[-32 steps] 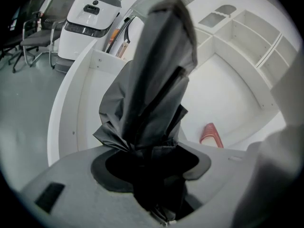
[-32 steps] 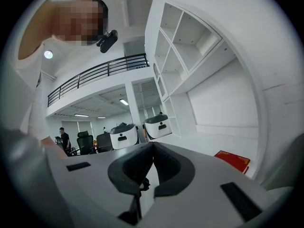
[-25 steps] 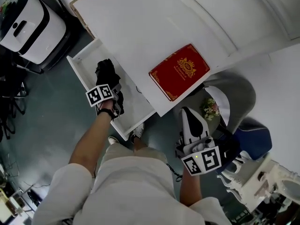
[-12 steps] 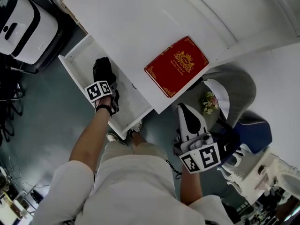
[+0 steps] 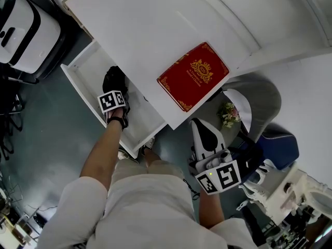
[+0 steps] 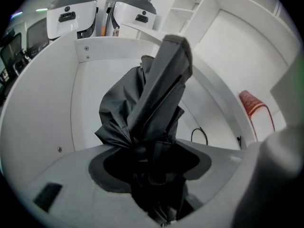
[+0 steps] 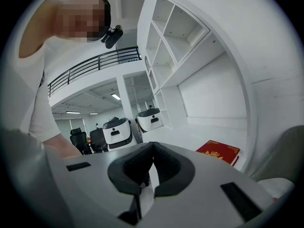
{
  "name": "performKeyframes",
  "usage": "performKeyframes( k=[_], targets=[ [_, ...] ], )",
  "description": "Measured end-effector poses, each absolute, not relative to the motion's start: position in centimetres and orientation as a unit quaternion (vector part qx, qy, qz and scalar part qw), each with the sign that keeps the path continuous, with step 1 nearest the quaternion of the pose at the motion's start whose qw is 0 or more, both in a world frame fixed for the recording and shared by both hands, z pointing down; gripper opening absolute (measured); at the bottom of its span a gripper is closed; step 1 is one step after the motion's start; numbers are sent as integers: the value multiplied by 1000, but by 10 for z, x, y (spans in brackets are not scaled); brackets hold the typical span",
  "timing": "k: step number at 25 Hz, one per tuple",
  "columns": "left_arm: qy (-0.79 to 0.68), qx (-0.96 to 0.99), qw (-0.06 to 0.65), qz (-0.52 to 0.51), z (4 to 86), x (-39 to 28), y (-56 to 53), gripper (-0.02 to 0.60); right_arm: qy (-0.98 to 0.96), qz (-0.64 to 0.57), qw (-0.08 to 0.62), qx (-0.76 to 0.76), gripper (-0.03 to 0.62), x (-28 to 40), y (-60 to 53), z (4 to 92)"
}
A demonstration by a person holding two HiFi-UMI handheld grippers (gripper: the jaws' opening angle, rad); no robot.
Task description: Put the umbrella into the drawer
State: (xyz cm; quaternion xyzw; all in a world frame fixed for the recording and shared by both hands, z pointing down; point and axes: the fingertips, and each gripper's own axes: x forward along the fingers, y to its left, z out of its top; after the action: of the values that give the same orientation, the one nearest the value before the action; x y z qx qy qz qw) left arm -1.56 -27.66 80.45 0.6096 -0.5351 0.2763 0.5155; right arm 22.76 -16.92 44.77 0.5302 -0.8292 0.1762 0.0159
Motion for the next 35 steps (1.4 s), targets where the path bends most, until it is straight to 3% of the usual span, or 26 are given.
performKeyframes(
  k=[10,15,21,35],
  targets=[
    [-532,621,493,297,814,-9,-280,284,-826,184,24,532,0,229,-167,453],
    [-505,652,483,294,812,2,-280,393,-826,184,21,532,-1,227,-160,454],
    [-487,670,470,304,800,2,-272,474,-830,180,7,527,0,221,-153,447],
    [-498,719,445,191,707,-9,-276,489,-855,166,-28,491,0,189,-163,428]
  ],
)
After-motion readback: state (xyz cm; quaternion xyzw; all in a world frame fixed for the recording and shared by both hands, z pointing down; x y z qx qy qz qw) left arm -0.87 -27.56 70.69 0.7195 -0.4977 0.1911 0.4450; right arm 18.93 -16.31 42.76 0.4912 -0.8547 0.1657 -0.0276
